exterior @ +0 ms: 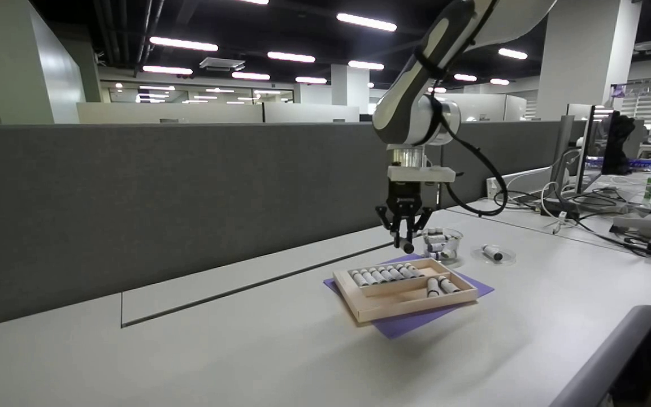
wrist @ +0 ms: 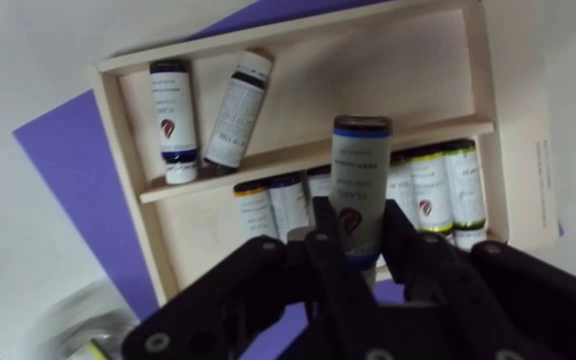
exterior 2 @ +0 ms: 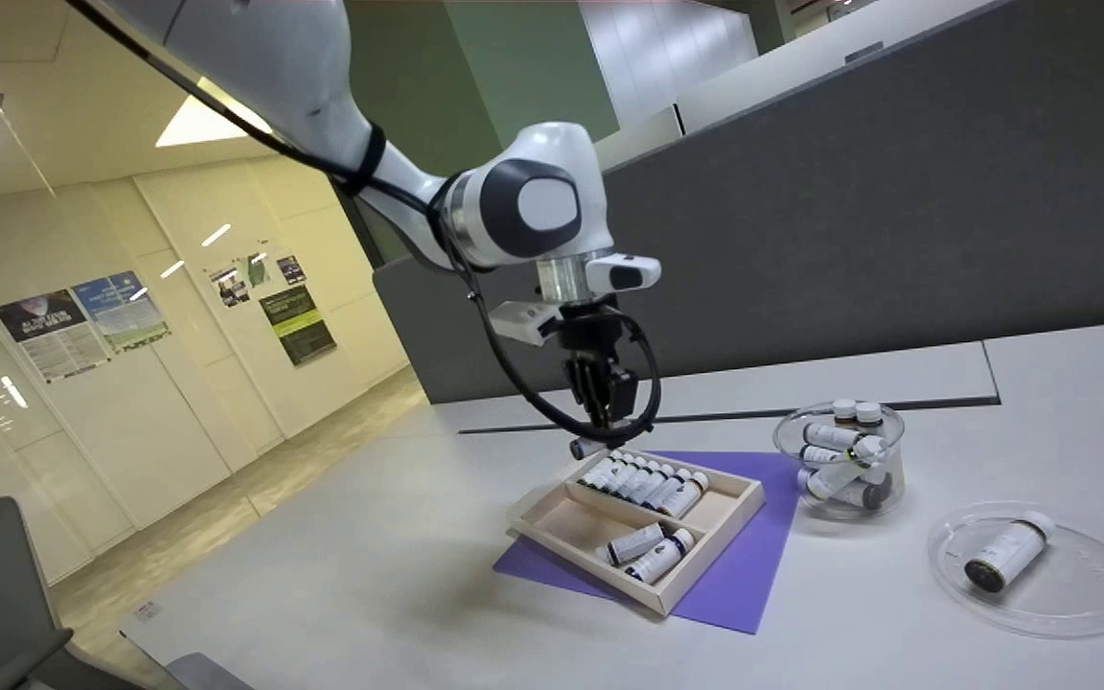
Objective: Put on of the things on the lower compartment of the tray on the clear lid
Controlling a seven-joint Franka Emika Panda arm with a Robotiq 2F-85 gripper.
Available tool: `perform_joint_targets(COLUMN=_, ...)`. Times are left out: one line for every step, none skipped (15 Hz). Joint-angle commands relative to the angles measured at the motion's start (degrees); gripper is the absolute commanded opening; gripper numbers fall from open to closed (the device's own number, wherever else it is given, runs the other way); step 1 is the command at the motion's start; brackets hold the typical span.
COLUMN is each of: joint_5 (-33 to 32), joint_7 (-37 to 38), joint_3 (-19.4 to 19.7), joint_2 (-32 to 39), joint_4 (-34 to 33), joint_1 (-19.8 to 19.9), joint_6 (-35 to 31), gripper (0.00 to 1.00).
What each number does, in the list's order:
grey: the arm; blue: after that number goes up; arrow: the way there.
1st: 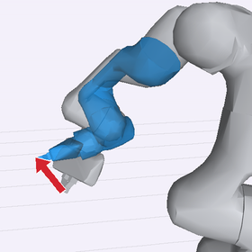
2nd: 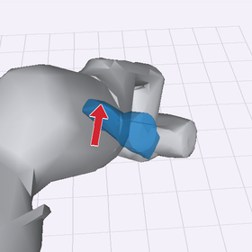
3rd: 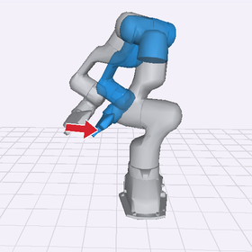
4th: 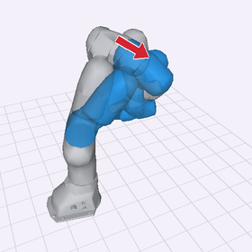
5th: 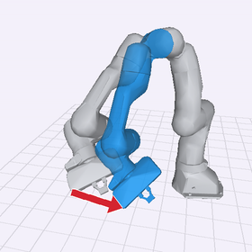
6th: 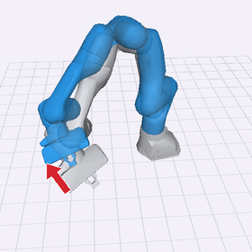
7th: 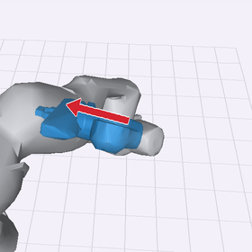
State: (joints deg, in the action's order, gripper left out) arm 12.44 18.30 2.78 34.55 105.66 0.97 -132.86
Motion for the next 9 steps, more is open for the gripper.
perform_joint_targets(joint_5=0.98, joint_7=1.24, joint_3=2.67, joint_2=-1.04, joint_4=0.02, joint_1=2.99, joint_6=-0.98, gripper=0.05)
perform_joint_targets(joint_5=0.8, joint_7=1.53, joint_3=3.56, joint_2=-0.53, joint_4=-0.37, joint_1=3.79, joint_6=-1.72, gripper=0.05)
perform_joint_targets(joint_5=0.43, joint_7=1.71, joint_3=4.74, joint_2=0.26, joint_4=-0.9, joint_1=4.64, joint_6=-2.93, gripper=0.05)
perform_joint_targets(joint_5=0.19, joint_7=1.58, joint_3=5.67, joint_2=0.92, joint_4=-1.41, joint_1=5.47, joint_6=-3.97, gripper=0.05)
perform_joint_targets(joint_5=0.0, joint_7=0.92, joint_3=6.54, joint_2=1.79, joint_4=-2.17, joint_1=6.59, joint_6=-5.08, gripper=0.05)
perform_joint_targets(joint_5=-0.15, joint_7=0.24, joint_3=7.21, joint_2=2.69, joint_4=-2.98, joint_1=7.7, joint_6=-5.75, gripper=0.05)
perform_joint_targets(joint_5=-0.28, joint_7=0.1, joint_3=7.89, joint_2=3.61, joint_4=-3.82, joint_1=8.65, joint_6=-6.25, gripper=0.05)
perform_joint_targets(joint_5=-0.25, joint_7=-0.29, joint_3=8.39, joint_2=4.73, joint_4=-4.88, joint_1=9.77, joint_6=-6.57, gripper=0.05)
perform_joint_targets(joint_5=-0.12, joint_7=-0.27, joint_3=8.83, joint_2=5.89, joint_4=-6.04, joint_1=10.79, joint_6=-6.48, gripper=0.05)
